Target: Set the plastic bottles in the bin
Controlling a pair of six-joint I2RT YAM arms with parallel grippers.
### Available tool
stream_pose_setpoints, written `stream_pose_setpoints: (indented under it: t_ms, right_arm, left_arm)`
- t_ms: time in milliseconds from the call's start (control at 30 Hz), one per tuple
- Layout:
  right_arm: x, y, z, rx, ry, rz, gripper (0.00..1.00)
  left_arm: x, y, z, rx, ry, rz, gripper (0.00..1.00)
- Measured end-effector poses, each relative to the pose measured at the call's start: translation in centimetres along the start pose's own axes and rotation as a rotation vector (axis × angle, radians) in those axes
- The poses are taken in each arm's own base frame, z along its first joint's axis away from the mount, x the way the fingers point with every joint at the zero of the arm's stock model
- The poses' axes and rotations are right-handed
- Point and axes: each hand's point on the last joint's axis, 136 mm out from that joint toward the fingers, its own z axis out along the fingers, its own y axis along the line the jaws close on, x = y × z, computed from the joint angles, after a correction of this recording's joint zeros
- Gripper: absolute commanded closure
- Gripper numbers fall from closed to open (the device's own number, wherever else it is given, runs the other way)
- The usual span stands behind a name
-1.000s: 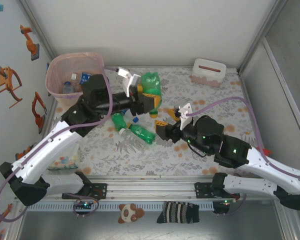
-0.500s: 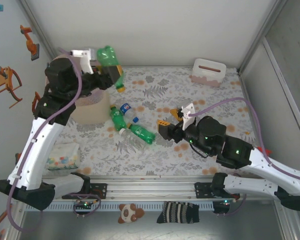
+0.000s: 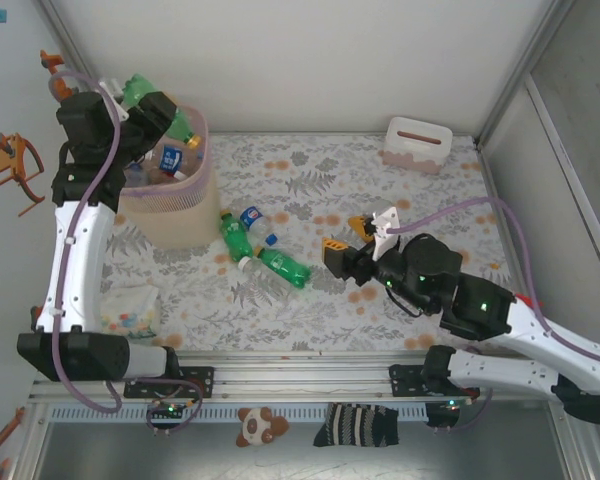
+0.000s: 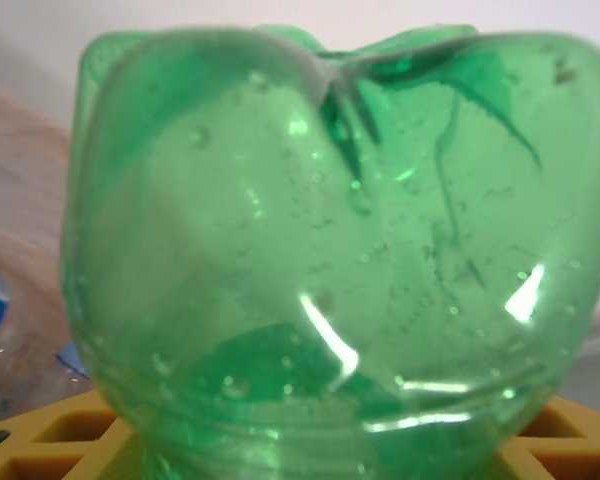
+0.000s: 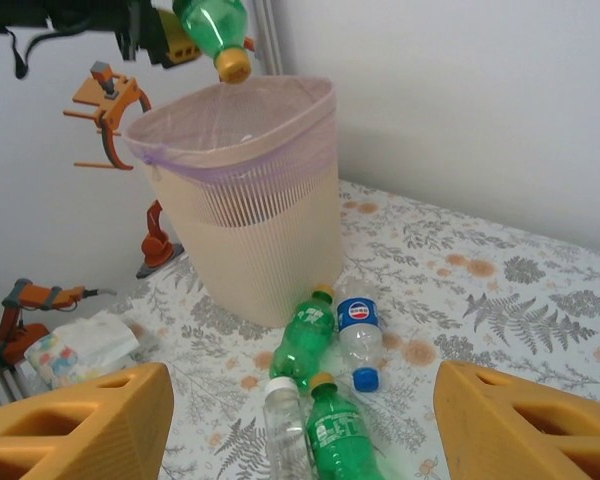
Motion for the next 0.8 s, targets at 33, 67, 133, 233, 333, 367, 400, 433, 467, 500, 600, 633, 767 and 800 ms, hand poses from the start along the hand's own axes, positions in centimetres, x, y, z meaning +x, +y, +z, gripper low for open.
stream_pose_setpoints:
  t_ms: [33, 67, 133, 233, 333, 367, 400, 433, 467, 500, 600, 633, 767, 800]
  right_arm:
    - [-0.2, -0.1, -0.2, 0.004, -0.009, 0.003, 0.32]
    - [-0.4, -0.2, -0.4, 0.007, -0.015, 0.004, 0.32]
    - [-0.6, -0.4, -0.6, 0.012, -0.024, 0.008, 0.32]
    - [-0.7, -0.5, -0.7, 0.016, -0.027, 0.008, 0.32]
    - [-0.7, -0.6, -0.7, 0.020, -0.027, 0.008, 0.32]
    - [-0.7, -0.6, -0.7, 0.022, -0.028, 0.008, 0.32]
    - [-0.7, -0.6, -0.7, 0.023, -0.028, 0.008, 0.32]
    - [-0.7, -0.7, -0.7, 0.026, -0.028, 0.008, 0.32]
    - [-0.7, -0.7, -0.7, 0.028, -0.029, 0.008, 0.32]
    - [-0.7, -0.7, -0.7, 0.030, -0.028, 0.007, 0.32]
    - [-0.5, -0.9, -0.7, 0.038, -0.024, 0.005, 0.32]
    - [-0.5, -0.9, -0.7, 0.039, -0.023, 0.005, 0.32]
    - [-0.4, -1.3, -1.0, 0.053, -0.017, 0.001, 0.32]
    - [-0.4, -1.4, -1.1, 0.058, -0.019, -0.001, 0.32]
  left_arm:
    - [-0.3, 1.0, 0.4, -0.037, -0.012, -0.050, 0.62]
    - [-0.5, 2.0, 0.8, -0.073, -0.020, -0.095, 0.63]
    - [-1.1, 3.7, 1.6, -0.147, -0.031, -0.195, 0.65]
    - [-1.6, 5.9, 2.9, -0.228, -0.044, -0.324, 0.66]
    - [-1.4, 8.2, 4.0, -0.302, -0.044, -0.441, 0.62]
    - [-1.3, 8.8, 4.4, -0.322, -0.043, -0.470, 0.61]
    - [-1.0, 9.6, 4.9, -0.348, -0.039, -0.508, 0.59]
    - [-0.7, 10.3, 5.4, -0.370, -0.036, -0.540, 0.58]
    - [-0.4, 10.8, 5.8, -0.387, -0.033, -0.565, 0.57]
    - [0.0, 11.5, 6.3, -0.407, -0.026, -0.595, 0.55]
    - [0.8, 13.0, 7.7, -0.451, -0.015, -0.661, 0.49]
    - [1.1, 13.6, 8.2, -0.465, -0.012, -0.681, 0.48]
    - [1.8, 15.1, 9.5, -0.501, -0.006, -0.735, 0.40]
    - [2.0, 15.4, 9.8, -0.507, -0.005, -0.743, 0.37]
